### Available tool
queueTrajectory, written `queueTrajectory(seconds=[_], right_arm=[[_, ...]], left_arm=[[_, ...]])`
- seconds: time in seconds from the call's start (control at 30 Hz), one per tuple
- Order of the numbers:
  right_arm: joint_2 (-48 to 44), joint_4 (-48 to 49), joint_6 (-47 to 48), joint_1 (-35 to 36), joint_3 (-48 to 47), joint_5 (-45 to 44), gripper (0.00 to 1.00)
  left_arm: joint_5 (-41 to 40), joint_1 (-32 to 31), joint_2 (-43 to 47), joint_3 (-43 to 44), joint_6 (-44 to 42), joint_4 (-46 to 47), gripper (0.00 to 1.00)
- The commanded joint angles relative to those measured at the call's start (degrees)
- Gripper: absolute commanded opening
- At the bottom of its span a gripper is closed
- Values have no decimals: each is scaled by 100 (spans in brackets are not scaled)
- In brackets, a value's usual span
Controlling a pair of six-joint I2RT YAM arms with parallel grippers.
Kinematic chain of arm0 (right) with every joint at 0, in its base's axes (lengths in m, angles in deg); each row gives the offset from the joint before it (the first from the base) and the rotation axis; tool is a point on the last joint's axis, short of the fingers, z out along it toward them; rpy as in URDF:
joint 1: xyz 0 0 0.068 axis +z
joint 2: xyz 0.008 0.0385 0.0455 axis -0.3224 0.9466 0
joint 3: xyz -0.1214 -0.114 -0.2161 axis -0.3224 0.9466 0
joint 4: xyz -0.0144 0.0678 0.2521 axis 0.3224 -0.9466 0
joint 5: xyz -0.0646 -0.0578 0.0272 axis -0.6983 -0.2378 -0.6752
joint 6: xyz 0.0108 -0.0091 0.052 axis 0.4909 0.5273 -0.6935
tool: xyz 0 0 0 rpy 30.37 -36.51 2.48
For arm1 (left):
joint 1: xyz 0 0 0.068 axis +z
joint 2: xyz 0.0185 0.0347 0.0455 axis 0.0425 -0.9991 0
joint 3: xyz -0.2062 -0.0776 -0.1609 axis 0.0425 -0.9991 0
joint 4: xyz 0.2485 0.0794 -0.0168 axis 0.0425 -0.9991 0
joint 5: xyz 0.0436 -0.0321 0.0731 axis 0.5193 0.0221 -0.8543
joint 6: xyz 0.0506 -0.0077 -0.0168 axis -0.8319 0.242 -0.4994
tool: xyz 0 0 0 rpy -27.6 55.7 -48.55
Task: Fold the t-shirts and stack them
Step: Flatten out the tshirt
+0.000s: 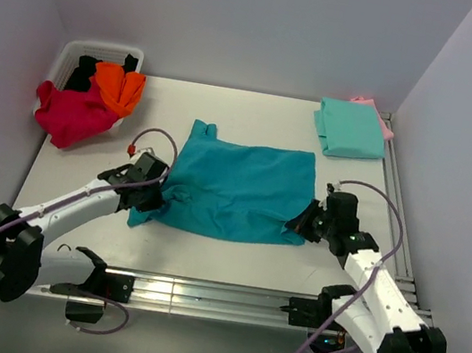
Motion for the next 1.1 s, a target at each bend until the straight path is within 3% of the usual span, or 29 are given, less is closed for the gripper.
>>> queueTrajectory(seconds=[0.0, 0.2, 0.33, 0.4, 0.43, 0.5, 0.53, 0.6, 0.63, 0.73, 0.8, 0.93, 1.07], right_arm=[[-744, -471, -112, 104, 69, 226, 0], [-1564, -1044, -937, 218, 403, 605, 0], [-1119, -519, -1053, 227, -488, 17, 0], [-34, -481, -720, 218, -1350, -90, 0], [382, -725, -510, 218, -2564, -90, 0], [1321, -1025, -122, 236, -3853, -29, 0], [1527, -1322, -34, 236, -5112, -46, 0], [1922, -1552, 178, 236, -6297, -116, 0], [2003, -1754, 274, 236, -7338, -221, 0], [1960, -1922, 327, 236, -8662, -292, 0], [1522, -1766, 275, 236, -8729, -327, 0], [328, -1239, 257, 236, -7957, -362, 0], [-1051, -1131, 503, 236, -7297, -537, 0]], left_arm=[[66, -571, 455, -58, 699, -117, 0], [206, -1363, 895, -164, 1395, -442, 0], [-565, -1357, 616, 800, 906, -724, 0], [-813, -990, -66, 2117, 88, -837, 0], [-883, -856, -341, 3296, -123, -1151, 0], [-1173, -698, -1068, 4567, -712, -1522, 0], [-1226, -680, -1273, 5809, -871, -1854, 0], [-1235, -662, -1712, 6959, -1240, -2077, 0], [-1192, -670, -1801, 7965, -1320, -2269, 0], [-919, -679, -1724, 8992, -1487, -2245, 0], [-587, -679, -1111, 8838, -1452, -1816, 0], [187, -679, 418, 7146, -1251, -735, 0], [592, -679, 1919, 6254, -1083, -566, 0]])
